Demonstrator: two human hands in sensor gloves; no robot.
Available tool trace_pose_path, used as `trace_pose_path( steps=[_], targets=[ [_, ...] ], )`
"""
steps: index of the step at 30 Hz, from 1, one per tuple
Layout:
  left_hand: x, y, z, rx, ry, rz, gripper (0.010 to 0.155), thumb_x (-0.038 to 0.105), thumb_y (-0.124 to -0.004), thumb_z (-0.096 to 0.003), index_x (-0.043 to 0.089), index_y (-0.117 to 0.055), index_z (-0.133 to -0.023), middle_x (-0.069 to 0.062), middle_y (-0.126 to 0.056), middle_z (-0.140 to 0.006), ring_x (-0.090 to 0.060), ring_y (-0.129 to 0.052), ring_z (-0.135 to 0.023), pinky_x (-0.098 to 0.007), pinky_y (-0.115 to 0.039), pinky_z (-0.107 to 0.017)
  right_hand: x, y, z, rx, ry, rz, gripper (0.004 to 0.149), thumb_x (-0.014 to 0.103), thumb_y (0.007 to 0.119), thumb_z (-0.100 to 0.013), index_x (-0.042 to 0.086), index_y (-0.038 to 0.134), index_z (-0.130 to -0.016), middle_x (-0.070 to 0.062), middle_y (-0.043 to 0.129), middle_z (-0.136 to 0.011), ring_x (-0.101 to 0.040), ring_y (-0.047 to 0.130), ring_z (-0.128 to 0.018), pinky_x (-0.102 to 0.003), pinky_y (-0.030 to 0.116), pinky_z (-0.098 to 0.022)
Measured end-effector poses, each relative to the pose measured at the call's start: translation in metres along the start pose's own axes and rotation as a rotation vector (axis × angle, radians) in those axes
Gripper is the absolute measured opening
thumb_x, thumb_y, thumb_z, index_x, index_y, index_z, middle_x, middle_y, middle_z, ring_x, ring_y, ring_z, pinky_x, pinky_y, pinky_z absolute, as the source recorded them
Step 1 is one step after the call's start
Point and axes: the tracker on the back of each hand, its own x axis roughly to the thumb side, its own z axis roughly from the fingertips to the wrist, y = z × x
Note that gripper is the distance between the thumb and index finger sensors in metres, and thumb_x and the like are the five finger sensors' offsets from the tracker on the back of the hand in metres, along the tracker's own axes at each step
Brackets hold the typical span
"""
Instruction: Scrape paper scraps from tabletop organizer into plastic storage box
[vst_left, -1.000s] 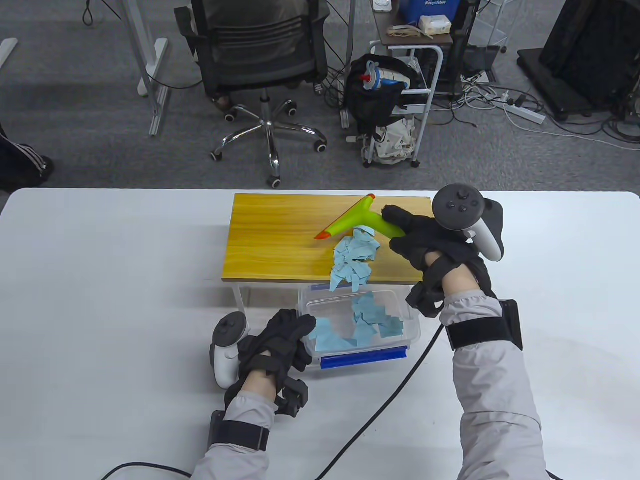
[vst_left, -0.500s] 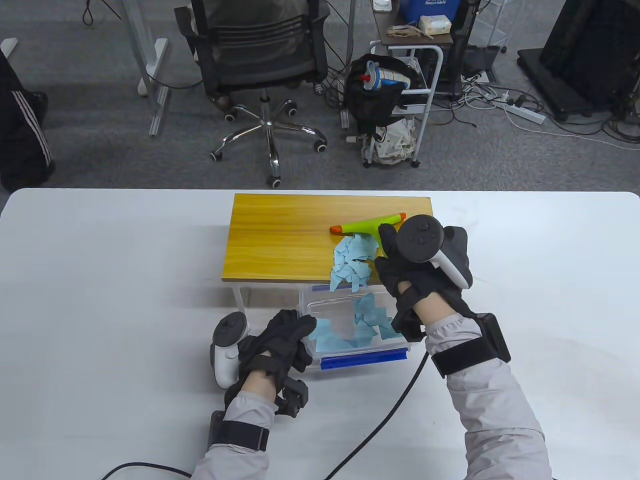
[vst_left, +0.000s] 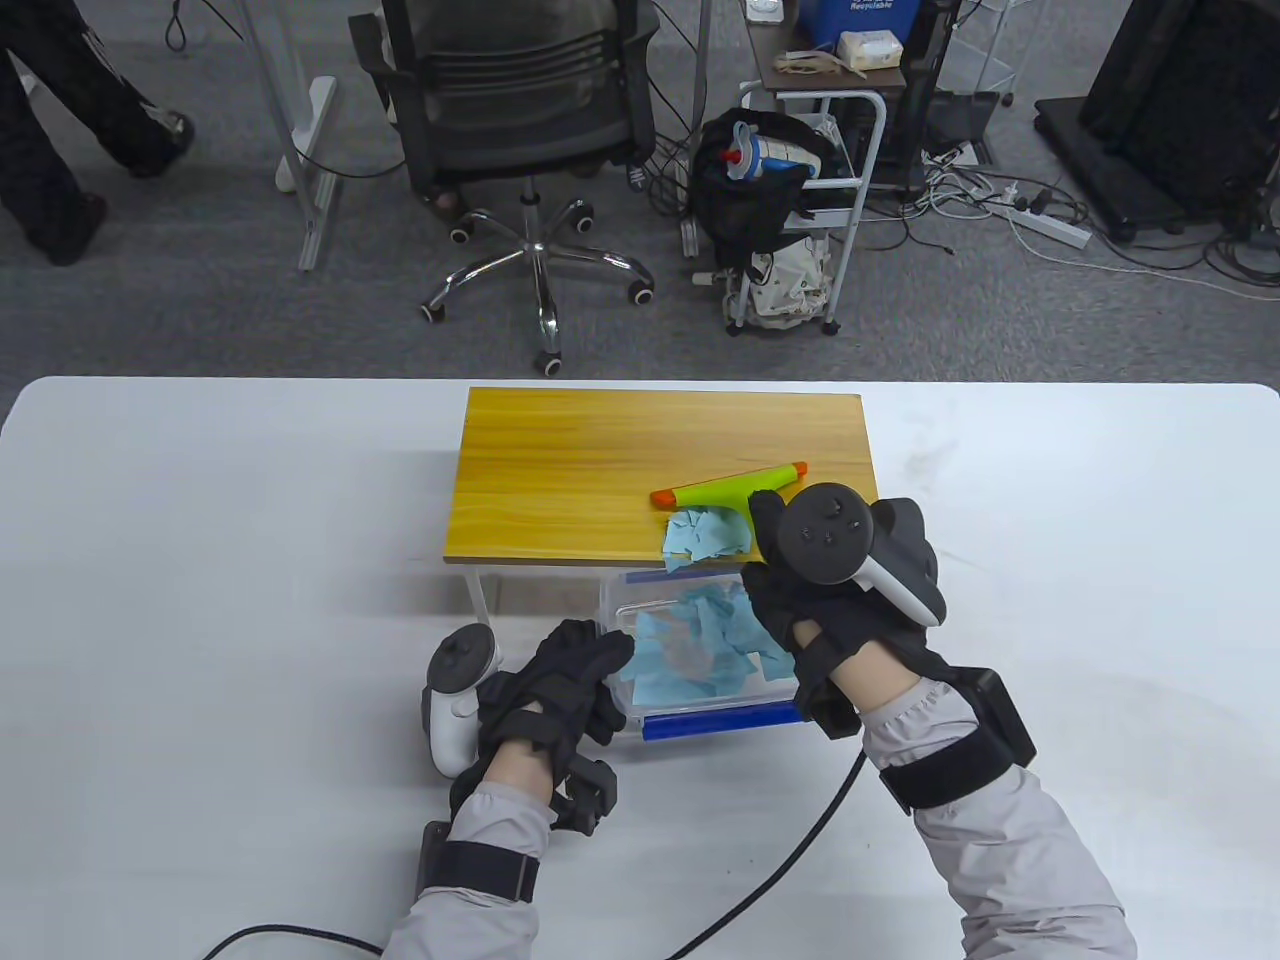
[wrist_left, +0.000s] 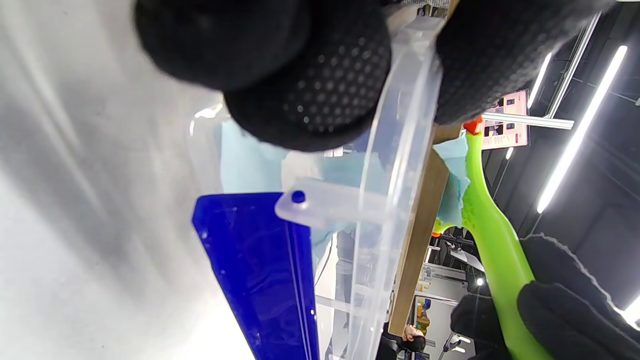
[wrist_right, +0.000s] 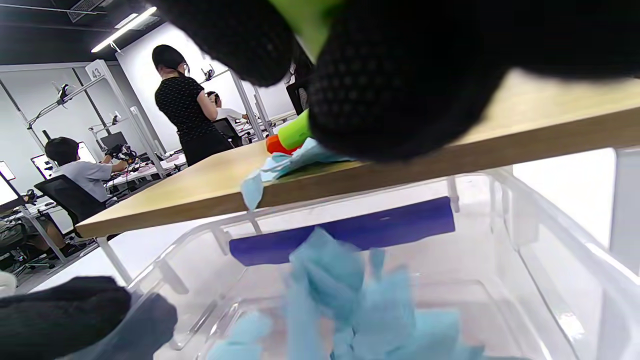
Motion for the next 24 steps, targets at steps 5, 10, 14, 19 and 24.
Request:
trace_pose_path(
  steps=[5,10,14,19,24],
  targets=[
    [0.0,0.0,0.0,0.001,-0.001,0.004,0.067,0.054,-0.085,-0.0562,0.014,-0.05,-0.097,-0.01,-0.072,-0.073,-0.013,-0.098,-0.03,-0.022,-0.089,-0.02,0.001,0.002,0.008,0.008,-0.012,0.013,0.065,0.029,0.081,-0.05,0.006,0.05,-0.103,-0.036,0.086,-0.067,-0.029,0.103,-0.016,-0.037,0.089,-0.008],
    [0.0,0.0,0.0,0.0,-0.001,0.004,0.067,0.054,-0.085,-0.0561,0.014,-0.05,-0.097,-0.01,-0.072,-0.073,-0.013,-0.098,-0.03,-0.022,-0.089,-0.02,0.003,0.001,0.015,0.028,-0.021,0.022,0.065,0.029,0.081,-0.05,0.006,0.05,-0.103,-0.036,0.086,-0.067,-0.029,0.103,-0.017,-0.038,0.089,-0.008],
    [0.0,0.0,0.0,-0.001,0.0,0.006,0.067,0.054,-0.085,-0.0561,0.014,-0.05,-0.097,-0.01,-0.072,-0.073,-0.013,-0.098,-0.03,-0.022,-0.089,-0.02,0.006,-0.002,0.022,0.053,-0.027,0.025,0.066,0.029,0.081,-0.05,0.006,0.05,-0.103,-0.036,0.086,-0.067,-0.029,0.103,-0.016,-0.038,0.089,-0.008],
    [0.0,0.0,0.0,0.001,-0.001,0.006,0.067,0.054,-0.085,-0.0561,0.014,-0.05,-0.097,-0.01,-0.072,-0.073,-0.013,-0.098,-0.03,-0.022,-0.089,-0.02,0.009,-0.006,0.032,0.086,-0.034,0.019,0.066,0.029,0.081,-0.05,0.005,0.051,-0.103,-0.037,0.087,-0.066,-0.03,0.103,-0.017,-0.038,0.089,-0.008],
    [0.001,0.001,0.001,0.009,-0.002,0.009,0.067,0.054,-0.085,-0.0559,0.014,-0.05,-0.097,-0.01,-0.072,-0.073,-0.013,-0.098,-0.029,-0.022,-0.089,-0.02,0.012,-0.014,0.045,0.125,-0.037,0.012,0.065,0.029,0.082,-0.049,0.005,0.053,-0.103,-0.037,0.088,-0.065,-0.03,0.103,-0.016,-0.039,0.089,-0.007]
  ],
)
